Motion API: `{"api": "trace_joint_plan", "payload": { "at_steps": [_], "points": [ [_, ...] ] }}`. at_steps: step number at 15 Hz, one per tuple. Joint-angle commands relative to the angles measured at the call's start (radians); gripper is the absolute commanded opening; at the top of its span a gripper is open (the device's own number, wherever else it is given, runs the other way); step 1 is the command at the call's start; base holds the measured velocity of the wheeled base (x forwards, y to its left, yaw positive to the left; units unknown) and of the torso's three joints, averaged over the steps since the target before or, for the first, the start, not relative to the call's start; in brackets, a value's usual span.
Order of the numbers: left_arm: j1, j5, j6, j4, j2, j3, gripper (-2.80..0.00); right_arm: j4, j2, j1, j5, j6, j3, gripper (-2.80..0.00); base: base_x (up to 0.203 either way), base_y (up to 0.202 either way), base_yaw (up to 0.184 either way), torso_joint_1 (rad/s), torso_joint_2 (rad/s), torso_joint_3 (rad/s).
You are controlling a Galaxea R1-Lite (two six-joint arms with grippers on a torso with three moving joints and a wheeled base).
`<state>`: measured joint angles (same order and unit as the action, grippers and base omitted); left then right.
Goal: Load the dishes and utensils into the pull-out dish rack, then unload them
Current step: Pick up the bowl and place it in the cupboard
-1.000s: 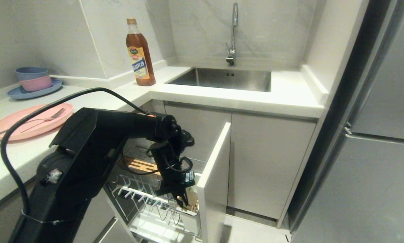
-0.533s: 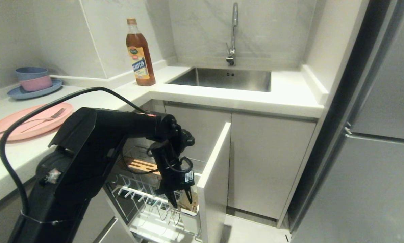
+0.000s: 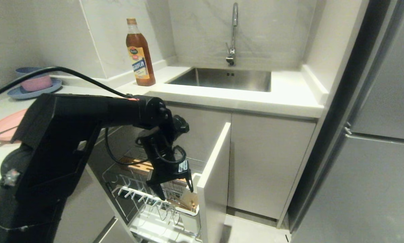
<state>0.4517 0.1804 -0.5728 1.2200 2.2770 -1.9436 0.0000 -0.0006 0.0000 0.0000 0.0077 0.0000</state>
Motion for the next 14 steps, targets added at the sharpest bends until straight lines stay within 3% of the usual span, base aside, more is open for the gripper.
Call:
{"api": "trace_joint_plan", "payload": {
  "at_steps": [1,6,7,8,14],
  "points": [
    [0.001,-0.012,-0.004,0.019,-0.083,0.0,0.0,0.0,0.001,0.0,0.0,0.0,0.0,-2.8,0.0,0.0,0.0,0.0,0.0,0.0],
    [0.008,-0.041,-0.006,0.098,-0.279,0.01,0.0,0.0,0.001,0.0,0.0,0.0,0.0,-2.8,0.0,0.0,0.0,0.0,0.0,0.0],
    [0.008,-0.045,-0.005,0.113,-0.325,0.017,-1.79,0.0,0.001,0.0,0.0,0.0,0.0,-2.8,0.0,0.0,0.0,0.0,0.0,0.0],
    [0.009,-0.051,-0.004,0.124,-0.375,0.029,-2.8,0.0,0.001,0.0,0.0,0.0,0.0,-2.8,0.0,0.0,0.0,0.0,0.0,0.0],
    [0.03,-0.157,-0.021,0.136,-0.685,0.089,-2.8,0.0,0.001,0.0,0.0,0.0,0.0,-2.8,0.0,0.0,0.0,0.0,0.0,0.0]
  ]
}}
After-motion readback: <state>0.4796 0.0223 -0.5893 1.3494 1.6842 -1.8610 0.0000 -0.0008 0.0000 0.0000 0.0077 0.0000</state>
